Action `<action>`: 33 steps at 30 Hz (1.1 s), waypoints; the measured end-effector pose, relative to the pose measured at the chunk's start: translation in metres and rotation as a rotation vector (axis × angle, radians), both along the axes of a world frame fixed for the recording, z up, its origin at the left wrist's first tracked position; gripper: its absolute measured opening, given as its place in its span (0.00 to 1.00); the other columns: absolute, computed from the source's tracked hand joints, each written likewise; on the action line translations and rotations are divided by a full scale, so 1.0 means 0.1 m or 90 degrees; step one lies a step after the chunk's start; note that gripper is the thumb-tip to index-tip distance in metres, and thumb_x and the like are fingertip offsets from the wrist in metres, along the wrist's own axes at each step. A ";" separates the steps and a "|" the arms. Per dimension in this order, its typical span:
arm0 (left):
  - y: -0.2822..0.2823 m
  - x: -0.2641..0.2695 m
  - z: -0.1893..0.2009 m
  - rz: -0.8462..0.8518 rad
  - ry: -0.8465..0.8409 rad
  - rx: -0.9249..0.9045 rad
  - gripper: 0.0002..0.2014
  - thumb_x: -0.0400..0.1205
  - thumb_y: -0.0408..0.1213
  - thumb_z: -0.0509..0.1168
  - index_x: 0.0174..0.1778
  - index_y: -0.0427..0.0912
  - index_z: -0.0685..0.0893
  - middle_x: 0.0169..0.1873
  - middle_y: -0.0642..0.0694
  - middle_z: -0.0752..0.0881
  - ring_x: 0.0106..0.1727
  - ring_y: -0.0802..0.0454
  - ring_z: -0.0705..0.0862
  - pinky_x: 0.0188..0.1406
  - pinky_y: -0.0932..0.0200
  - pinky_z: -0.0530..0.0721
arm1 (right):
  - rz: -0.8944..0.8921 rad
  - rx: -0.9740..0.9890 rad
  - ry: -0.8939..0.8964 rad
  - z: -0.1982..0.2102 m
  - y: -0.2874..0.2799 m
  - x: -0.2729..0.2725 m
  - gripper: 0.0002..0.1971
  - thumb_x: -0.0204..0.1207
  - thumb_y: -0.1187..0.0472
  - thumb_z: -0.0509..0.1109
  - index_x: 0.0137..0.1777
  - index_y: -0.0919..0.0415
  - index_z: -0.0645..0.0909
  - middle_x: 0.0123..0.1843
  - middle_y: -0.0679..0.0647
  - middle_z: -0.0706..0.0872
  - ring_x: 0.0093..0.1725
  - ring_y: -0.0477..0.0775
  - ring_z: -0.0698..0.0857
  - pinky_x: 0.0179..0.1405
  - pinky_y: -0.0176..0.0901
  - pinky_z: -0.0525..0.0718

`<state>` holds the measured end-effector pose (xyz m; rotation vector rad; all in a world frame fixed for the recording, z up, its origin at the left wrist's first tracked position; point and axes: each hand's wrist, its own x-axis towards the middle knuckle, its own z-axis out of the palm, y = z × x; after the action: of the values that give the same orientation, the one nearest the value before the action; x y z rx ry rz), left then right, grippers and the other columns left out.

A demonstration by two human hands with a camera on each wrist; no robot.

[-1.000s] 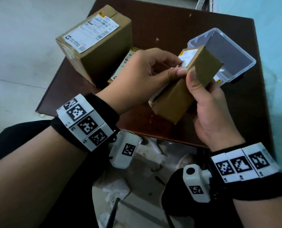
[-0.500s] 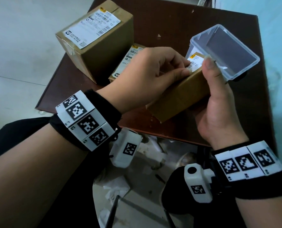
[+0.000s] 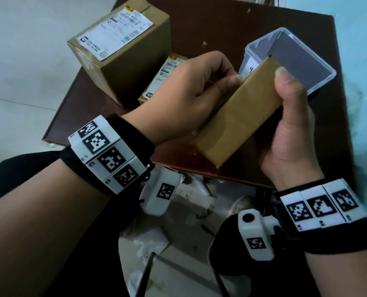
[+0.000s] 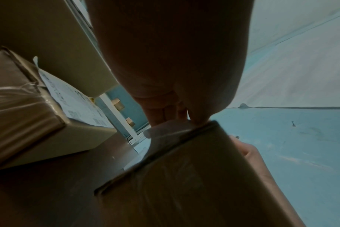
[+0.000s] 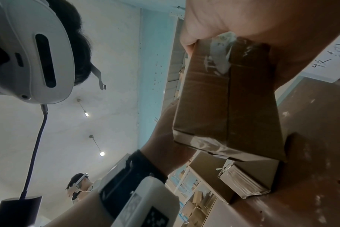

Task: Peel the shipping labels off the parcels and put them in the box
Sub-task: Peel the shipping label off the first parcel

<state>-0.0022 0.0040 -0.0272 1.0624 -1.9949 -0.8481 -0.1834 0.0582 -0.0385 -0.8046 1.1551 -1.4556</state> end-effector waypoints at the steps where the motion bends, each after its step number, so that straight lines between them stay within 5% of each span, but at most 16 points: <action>1: 0.00 0.00 0.00 -0.001 0.002 0.003 0.14 0.91 0.41 0.64 0.57 0.32 0.86 0.52 0.41 0.92 0.52 0.48 0.90 0.49 0.43 0.85 | 0.002 -0.005 0.002 0.01 0.00 0.00 0.32 0.77 0.41 0.75 0.72 0.64 0.84 0.66 0.65 0.89 0.70 0.70 0.89 0.68 0.68 0.90; 7: 0.02 0.01 0.04 -0.005 0.012 0.009 0.13 0.91 0.40 0.65 0.59 0.33 0.87 0.54 0.43 0.92 0.54 0.51 0.90 0.51 0.45 0.87 | 0.026 -0.018 0.003 -0.01 -0.02 -0.02 0.23 0.76 0.41 0.74 0.62 0.58 0.88 0.65 0.68 0.85 0.75 0.83 0.80 0.72 0.79 0.83; 11: 0.01 0.04 0.06 -0.004 0.011 0.008 0.13 0.92 0.40 0.65 0.59 0.33 0.87 0.54 0.42 0.92 0.53 0.51 0.90 0.51 0.45 0.87 | 0.043 -0.017 -0.007 -0.01 -0.02 -0.04 0.28 0.75 0.40 0.74 0.68 0.60 0.86 0.75 0.79 0.80 0.76 0.83 0.80 0.73 0.84 0.80; 16: 0.00 0.06 0.07 -0.013 0.017 0.012 0.13 0.92 0.40 0.64 0.60 0.33 0.87 0.54 0.42 0.91 0.53 0.51 0.89 0.50 0.53 0.88 | 0.058 -0.009 -0.063 0.00 -0.04 -0.04 0.22 0.76 0.42 0.72 0.65 0.53 0.90 0.70 0.72 0.84 0.75 0.81 0.81 0.73 0.82 0.81; 20: -0.05 0.11 0.09 -0.037 0.041 0.041 0.14 0.91 0.41 0.65 0.61 0.32 0.87 0.57 0.45 0.91 0.57 0.53 0.89 0.54 0.59 0.88 | 0.076 0.012 -0.075 -0.04 -0.05 -0.07 0.42 0.72 0.43 0.75 0.82 0.65 0.76 0.81 0.78 0.75 0.79 0.83 0.77 0.69 0.73 0.86; 23: -0.07 0.14 0.09 -0.020 0.053 0.037 0.12 0.92 0.39 0.65 0.61 0.34 0.87 0.56 0.46 0.91 0.56 0.54 0.90 0.52 0.62 0.87 | 0.111 0.016 -0.081 -0.03 -0.10 -0.12 0.45 0.72 0.47 0.78 0.88 0.63 0.70 0.85 0.76 0.73 0.79 0.79 0.81 0.69 0.71 0.87; 26: -0.06 0.18 0.09 0.010 0.024 0.010 0.10 0.92 0.37 0.63 0.60 0.36 0.88 0.53 0.46 0.92 0.51 0.55 0.89 0.49 0.63 0.85 | 0.156 0.011 -0.024 -0.02 -0.14 -0.14 0.42 0.74 0.57 0.81 0.87 0.67 0.72 0.81 0.74 0.79 0.73 0.67 0.85 0.63 0.58 0.89; 29: -0.08 0.22 0.10 -0.004 -0.007 0.007 0.12 0.91 0.32 0.61 0.60 0.38 0.91 0.52 0.46 0.92 0.54 0.54 0.89 0.53 0.58 0.86 | 0.146 0.022 -0.002 -0.07 -0.12 -0.13 0.37 0.73 0.69 0.82 0.83 0.65 0.76 0.75 0.65 0.87 0.73 0.62 0.88 0.69 0.56 0.89; 33: -0.08 0.24 0.11 -0.030 -0.015 0.011 0.13 0.90 0.33 0.61 0.59 0.37 0.92 0.57 0.45 0.92 0.61 0.52 0.90 0.61 0.47 0.87 | 0.156 0.010 0.052 -0.09 -0.09 -0.14 0.41 0.67 0.69 0.87 0.80 0.56 0.76 0.76 0.60 0.88 0.77 0.59 0.87 0.77 0.59 0.86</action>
<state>0.0220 -0.0043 -0.0159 1.0418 -2.0427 -0.8831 -0.1976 0.0490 -0.0480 -0.9674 1.0851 -1.2197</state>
